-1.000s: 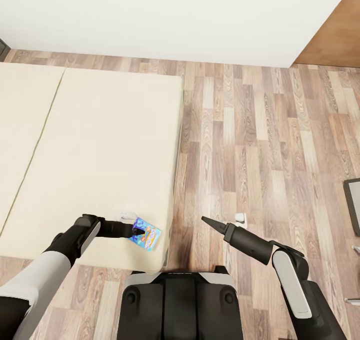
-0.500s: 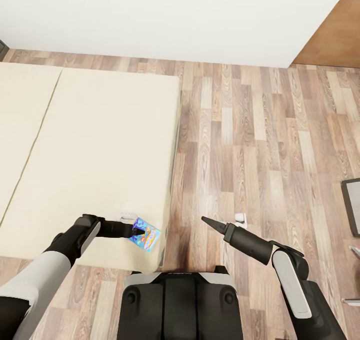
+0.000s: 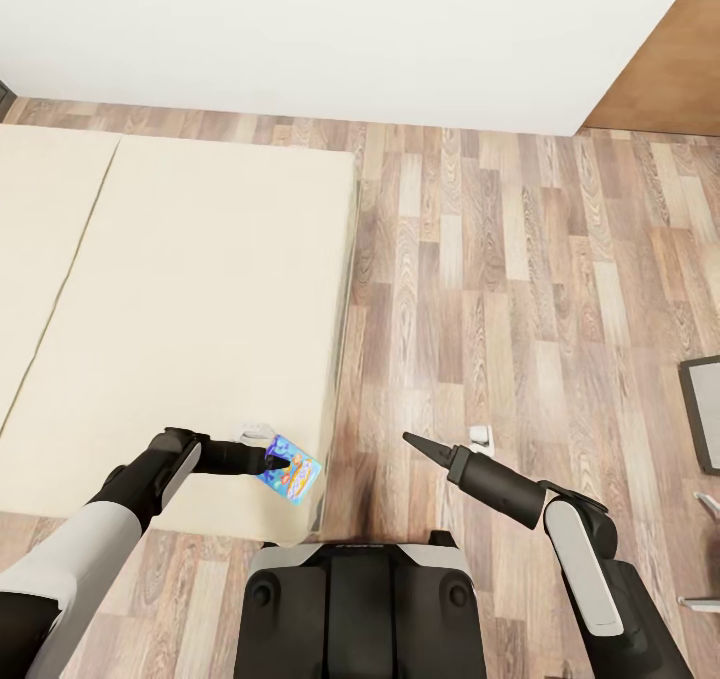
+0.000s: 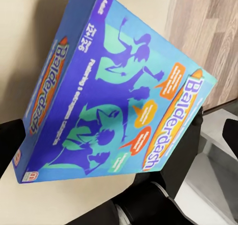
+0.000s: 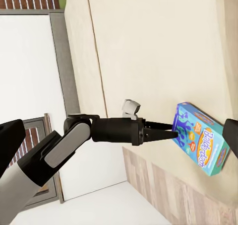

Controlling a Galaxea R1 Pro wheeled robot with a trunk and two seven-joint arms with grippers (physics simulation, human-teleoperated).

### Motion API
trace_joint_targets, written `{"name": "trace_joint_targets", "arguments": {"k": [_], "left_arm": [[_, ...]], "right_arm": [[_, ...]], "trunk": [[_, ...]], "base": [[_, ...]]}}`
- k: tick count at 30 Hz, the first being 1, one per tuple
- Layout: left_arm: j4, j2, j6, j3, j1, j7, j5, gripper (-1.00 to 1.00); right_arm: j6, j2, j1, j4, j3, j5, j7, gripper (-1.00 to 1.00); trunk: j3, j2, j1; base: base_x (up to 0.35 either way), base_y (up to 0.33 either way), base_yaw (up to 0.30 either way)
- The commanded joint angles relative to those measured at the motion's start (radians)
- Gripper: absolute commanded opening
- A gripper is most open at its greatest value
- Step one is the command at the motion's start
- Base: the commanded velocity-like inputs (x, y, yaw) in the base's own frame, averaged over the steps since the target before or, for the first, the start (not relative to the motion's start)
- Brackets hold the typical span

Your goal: Put all the toys in the child's room - the three board games (two on the bed and one on the table), the two jigsaw puzzles on the table, and the tennis ball on the table - inside the toy box on the table in the child's room.

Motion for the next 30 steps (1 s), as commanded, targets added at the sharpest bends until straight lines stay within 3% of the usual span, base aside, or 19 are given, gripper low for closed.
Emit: {"name": "trace_joint_targets", "arguments": {"k": [1,11,30], "left_arm": [[-0.001,0.001,0.007,-0.005,0.000,0.003,0.010,1.00],[-0.002,0.001,0.007,-0.005,0.000,0.003,0.010,1.00],[-0.001,0.001,0.007,-0.005,0.000,0.003,0.010,1.00]], "right_arm": [[0.006,0.000,0.000,0.000,-0.001,0.000,0.002,1.00],[0.006,0.000,0.000,0.000,-0.001,0.000,0.002,1.00],[0.006,0.000,0.000,0.000,-0.001,0.000,0.004,1.00]], "trunk": [[-0.001,-0.002,0.001],[-0.001,-0.002,0.001],[-0.001,-0.002,0.001]], "base": [[0.000,-0.003,0.000],[0.000,-0.122,0.000],[0.000,-0.006,0.000]]}}
